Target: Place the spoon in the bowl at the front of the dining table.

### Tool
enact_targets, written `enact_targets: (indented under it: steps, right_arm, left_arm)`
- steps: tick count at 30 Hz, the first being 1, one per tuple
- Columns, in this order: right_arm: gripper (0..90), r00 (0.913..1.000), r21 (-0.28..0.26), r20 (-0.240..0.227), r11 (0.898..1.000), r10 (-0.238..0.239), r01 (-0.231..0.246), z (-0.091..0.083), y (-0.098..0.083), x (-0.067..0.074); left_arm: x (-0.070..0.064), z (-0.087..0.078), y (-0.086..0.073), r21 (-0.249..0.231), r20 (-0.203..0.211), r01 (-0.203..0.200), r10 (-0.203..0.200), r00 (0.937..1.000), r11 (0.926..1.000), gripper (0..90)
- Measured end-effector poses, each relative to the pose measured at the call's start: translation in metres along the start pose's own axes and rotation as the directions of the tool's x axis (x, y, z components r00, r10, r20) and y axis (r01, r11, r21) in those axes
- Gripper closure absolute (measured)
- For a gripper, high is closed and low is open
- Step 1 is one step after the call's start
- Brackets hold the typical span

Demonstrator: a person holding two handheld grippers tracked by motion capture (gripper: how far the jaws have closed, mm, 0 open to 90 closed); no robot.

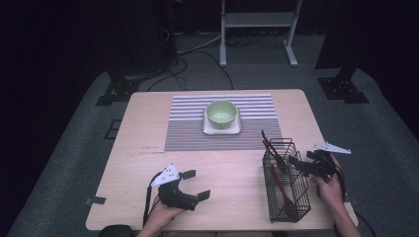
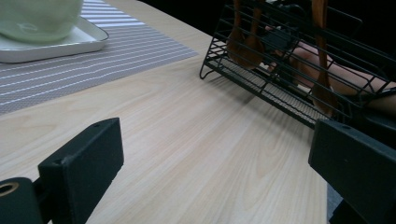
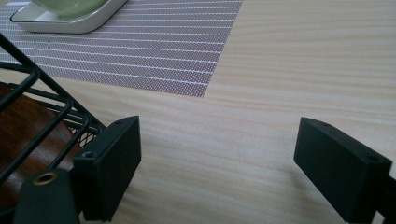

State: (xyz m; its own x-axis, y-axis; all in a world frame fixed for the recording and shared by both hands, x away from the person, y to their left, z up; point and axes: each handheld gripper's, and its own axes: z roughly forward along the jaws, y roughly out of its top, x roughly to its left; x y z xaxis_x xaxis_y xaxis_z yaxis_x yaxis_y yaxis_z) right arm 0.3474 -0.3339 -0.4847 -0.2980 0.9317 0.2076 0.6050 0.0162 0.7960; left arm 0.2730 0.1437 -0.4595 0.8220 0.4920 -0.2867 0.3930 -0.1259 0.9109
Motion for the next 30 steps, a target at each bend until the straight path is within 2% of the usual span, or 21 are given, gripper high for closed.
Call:
enact_targets:
  steps: [9,21,23,25,30]
  right_arm:
    - [13.4,1.0,-0.002,-0.003,1.0,0.007,-0.007,0.0,0.0,-0.001]
    - [13.4,1.0,-0.004,-0.004,1.0,0.005,-0.005,-0.001,0.0,-0.001]
    - [13.4,1.0,-0.001,-0.005,1.0,0.004,-0.004,-0.001,0.0,-0.001]
    - [13.4,1.0,-0.001,-0.007,1.0,0.006,-0.006,-0.001,0.0,-0.001]
    - [13.4,1.0,-0.002,-0.004,1.0,0.006,-0.006,-0.001,-0.001,-0.001]
  left_arm:
    - [-0.005,0.008,-0.001,0.016,0.03,0.02,-0.02,0.9993,0.9997,2.4]
    - [-0.01,0.014,0.001,0.024,0.05,0.017,-0.018,0.9986,0.9996,2.4]
    - [-0.011,0.015,0.003,0.016,0.057,0.024,-0.025,0.9981,0.9996,2.4]
    - [-0.012,0.018,0.005,0.004,0.078,0.059,-0.059,0.9952,0.9983,2.5]
    - [-0.015,0.023,0.008,0.007,0.088,0.047,-0.048,0.9949,0.9989,2.6]
